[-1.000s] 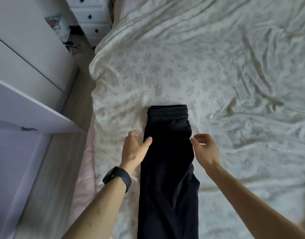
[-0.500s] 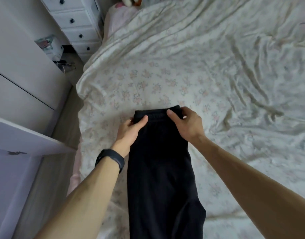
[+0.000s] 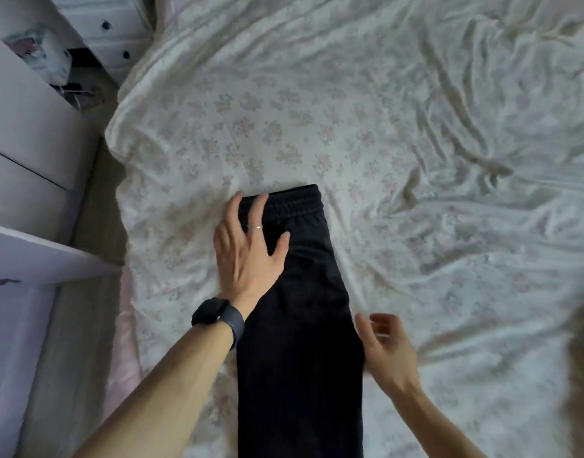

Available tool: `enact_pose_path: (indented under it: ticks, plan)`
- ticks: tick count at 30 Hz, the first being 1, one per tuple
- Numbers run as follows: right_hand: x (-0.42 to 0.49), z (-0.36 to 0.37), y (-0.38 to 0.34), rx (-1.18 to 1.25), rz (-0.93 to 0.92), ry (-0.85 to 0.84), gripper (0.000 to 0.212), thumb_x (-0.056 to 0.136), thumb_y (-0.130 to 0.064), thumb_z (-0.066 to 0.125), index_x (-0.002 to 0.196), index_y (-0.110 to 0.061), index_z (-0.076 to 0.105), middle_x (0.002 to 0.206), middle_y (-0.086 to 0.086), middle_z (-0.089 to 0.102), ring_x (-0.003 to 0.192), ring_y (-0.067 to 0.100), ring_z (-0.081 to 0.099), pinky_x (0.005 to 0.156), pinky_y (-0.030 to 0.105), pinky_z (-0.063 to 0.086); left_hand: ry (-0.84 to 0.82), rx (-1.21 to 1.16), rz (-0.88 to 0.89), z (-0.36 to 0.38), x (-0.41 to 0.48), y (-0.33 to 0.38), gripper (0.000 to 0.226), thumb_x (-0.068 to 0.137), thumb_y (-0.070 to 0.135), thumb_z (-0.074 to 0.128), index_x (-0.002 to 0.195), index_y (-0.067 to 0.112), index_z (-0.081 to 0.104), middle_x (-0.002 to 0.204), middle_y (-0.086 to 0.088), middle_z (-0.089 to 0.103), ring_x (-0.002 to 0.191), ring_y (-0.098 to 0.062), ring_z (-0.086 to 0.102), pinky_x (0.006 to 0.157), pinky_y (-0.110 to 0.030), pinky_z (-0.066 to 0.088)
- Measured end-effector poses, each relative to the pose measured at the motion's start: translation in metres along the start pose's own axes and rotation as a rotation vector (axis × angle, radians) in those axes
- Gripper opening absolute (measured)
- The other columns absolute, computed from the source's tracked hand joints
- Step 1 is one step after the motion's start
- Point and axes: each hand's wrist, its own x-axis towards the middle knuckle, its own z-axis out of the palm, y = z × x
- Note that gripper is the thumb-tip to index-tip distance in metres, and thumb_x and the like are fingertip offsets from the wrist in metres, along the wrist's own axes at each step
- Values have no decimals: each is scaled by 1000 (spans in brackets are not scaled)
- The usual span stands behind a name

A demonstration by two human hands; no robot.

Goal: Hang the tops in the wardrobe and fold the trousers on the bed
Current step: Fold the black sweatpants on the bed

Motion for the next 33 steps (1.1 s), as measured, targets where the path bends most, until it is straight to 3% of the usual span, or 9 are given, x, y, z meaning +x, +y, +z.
enact_pose_path:
  ticks: [3,5,8,12,15,17,22,26,33]
  plan:
    - [-19,-3,31,-14,85,-103,30,92,-55,62,100,-27,69,88,-15,74,84,1,69,78,24,56,-149,156,471,7,14,15,66,93,31,64,153,34,38,160,-12,31,140,-33,34,116,-55,30]
    - [-21,0,39,40,126,-154,27,92,-54,63,101,-30,72,91,-17,75,87,0,70,85,28,57,-313,224,537,13,27,31,72,93,19,64,154,39,33,161,-9,29,146,-32,29,118,-53,24]
    - [-15,10,38,110,154,-203,26,92,-49,65,106,-28,71,96,-12,75,89,4,71,89,33,58,-453,272,379,17,50,42,64,98,16,57,155,35,32,159,-9,26,141,-35,33,118,-48,24]
    - [-9,3,39,183,147,-232,21,91,-45,68,102,-27,72,92,-11,76,80,3,72,81,29,60,-570,376,269,18,83,52,55,100,36,57,151,31,35,151,-11,33,133,-34,38,113,-43,28]
    - [-14,-12,50,227,121,-300,15,92,-40,70,89,-26,72,71,-20,70,64,-3,66,64,17,51,-617,428,390,18,96,59,48,98,39,60,141,27,42,137,-5,48,129,-28,41,110,-38,30]
    - [-19,-19,54,229,86,-308,23,94,-37,69,75,-25,65,56,-19,58,51,-2,53,59,18,42,-691,346,301,17,100,63,52,97,34,63,142,23,41,139,-6,47,130,-28,40,109,-37,32]
    - [-15,-6,51,239,72,-237,13,92,-39,71,85,-28,67,72,-16,67,66,2,63,67,23,51,-801,240,115,11,116,67,54,93,36,70,135,15,44,139,-12,40,129,-33,39,107,-39,35]
    - [-17,-5,57,199,26,-91,14,95,-35,68,85,-27,63,78,-8,69,75,7,67,64,15,49,-756,186,32,3,136,66,52,98,43,61,133,10,39,124,-17,58,109,-37,56,88,-42,49]
    - [-6,7,55,5,25,-55,12,99,-37,57,107,-29,59,89,-16,66,80,4,63,74,32,57,-631,294,187,29,123,61,52,97,48,59,136,18,45,131,-13,56,119,-35,52,99,-46,42]
